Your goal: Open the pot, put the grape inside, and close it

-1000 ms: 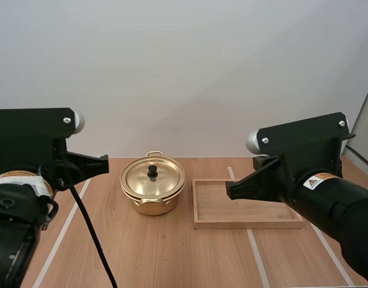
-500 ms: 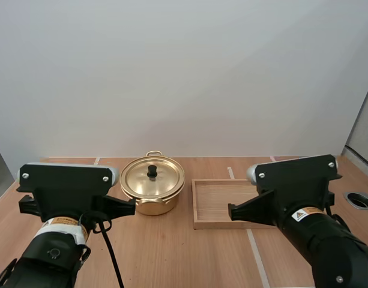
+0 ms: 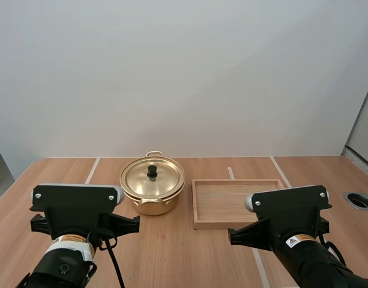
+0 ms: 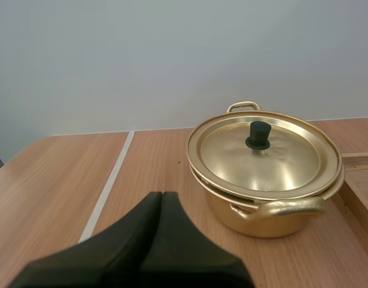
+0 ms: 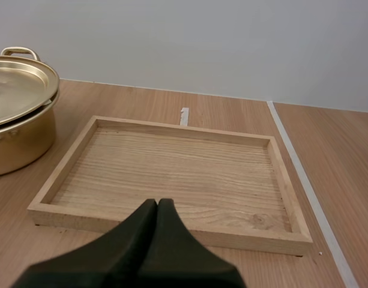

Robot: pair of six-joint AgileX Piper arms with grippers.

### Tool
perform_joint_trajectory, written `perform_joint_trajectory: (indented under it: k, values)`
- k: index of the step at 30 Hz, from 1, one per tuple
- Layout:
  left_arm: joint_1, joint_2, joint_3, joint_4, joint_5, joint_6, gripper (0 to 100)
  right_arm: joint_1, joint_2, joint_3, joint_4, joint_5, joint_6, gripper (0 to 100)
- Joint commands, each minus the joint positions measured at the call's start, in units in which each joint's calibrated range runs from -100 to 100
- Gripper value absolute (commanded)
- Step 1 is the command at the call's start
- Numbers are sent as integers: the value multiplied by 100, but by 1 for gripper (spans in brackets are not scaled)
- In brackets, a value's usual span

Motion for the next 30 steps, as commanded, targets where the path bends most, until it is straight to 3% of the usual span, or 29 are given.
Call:
perform_joint_trajectory:
  k: [1, 20, 30]
  values:
    - [12, -28, 13, -84, -25, -17, 0, 7, -38, 14, 18, -145, -55, 0]
    - [21, -28, 13, -84, -25, -19, 0, 7, -38, 14, -379, 104, -55, 0]
    - [364, -1255, 13, -84, -25, -19, 0, 7, -38, 14, -847, -434, -55, 0]
